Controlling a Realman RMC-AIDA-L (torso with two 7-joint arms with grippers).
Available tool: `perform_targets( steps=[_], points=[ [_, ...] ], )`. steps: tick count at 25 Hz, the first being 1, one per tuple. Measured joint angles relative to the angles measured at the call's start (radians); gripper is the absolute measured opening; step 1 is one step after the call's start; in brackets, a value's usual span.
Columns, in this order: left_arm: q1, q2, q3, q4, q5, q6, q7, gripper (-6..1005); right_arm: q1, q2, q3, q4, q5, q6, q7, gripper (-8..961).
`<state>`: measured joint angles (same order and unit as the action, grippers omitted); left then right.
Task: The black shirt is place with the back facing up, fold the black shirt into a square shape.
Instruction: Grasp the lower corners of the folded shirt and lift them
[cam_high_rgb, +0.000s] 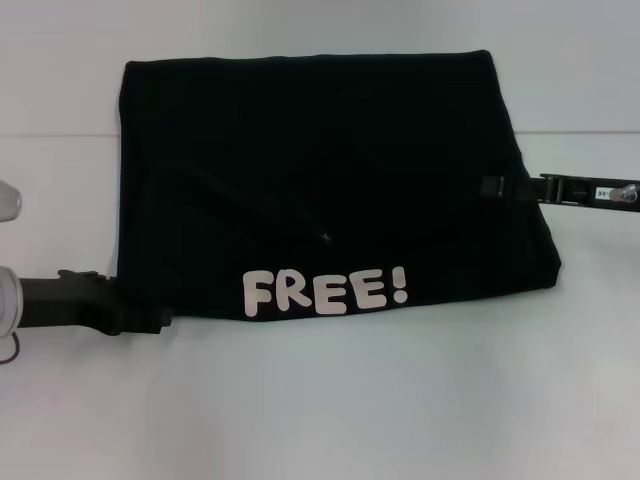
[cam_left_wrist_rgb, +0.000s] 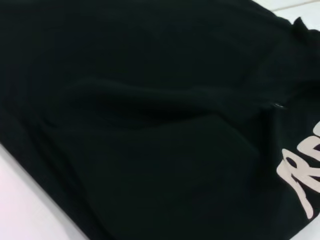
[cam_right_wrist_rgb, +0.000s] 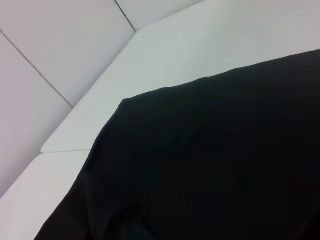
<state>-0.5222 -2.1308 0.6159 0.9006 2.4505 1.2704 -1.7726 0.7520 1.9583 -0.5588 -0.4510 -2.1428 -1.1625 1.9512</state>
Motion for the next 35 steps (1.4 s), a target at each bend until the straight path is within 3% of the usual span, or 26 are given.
perform_targets(
  steps=[7, 13, 18, 27, 32, 35],
  points=[
    [-0.011, 0.007, 0.002, -0.022, 0.0, -0.012, 0.006, 914, -0.003, 0.0, 0.0, 0.0, 0.0, 0.003, 0.0, 714],
    [-0.015, 0.014, -0.002, -0.031, -0.001, -0.026, 0.005, 727, -0.004, 0.0, 0.0, 0.0, 0.0, 0.003, 0.0, 713],
    [-0.016, 0.016, -0.003, -0.033, 0.006, -0.045, 0.002, 480, -0.008, -0.001, 0.0, 0.0, 0.0, 0.003, 0.0, 713],
    [-0.016, 0.019, 0.002, -0.03, 0.009, -0.04, 0.004, 208, -0.021, -0.01, -0.039, 0.0, -0.011, 0.0, 0.018, 713],
    [-0.016, 0.027, 0.001, -0.023, 0.009, -0.018, 0.002, 48, -0.023, -0.025, -0.074, -0.001, -0.123, 0.003, 0.096, 713],
    [-0.016, 0.029, -0.001, -0.023, 0.01, -0.014, 0.003, 38, -0.024, -0.023, -0.075, -0.001, -0.165, 0.008, 0.115, 713]
  ],
)
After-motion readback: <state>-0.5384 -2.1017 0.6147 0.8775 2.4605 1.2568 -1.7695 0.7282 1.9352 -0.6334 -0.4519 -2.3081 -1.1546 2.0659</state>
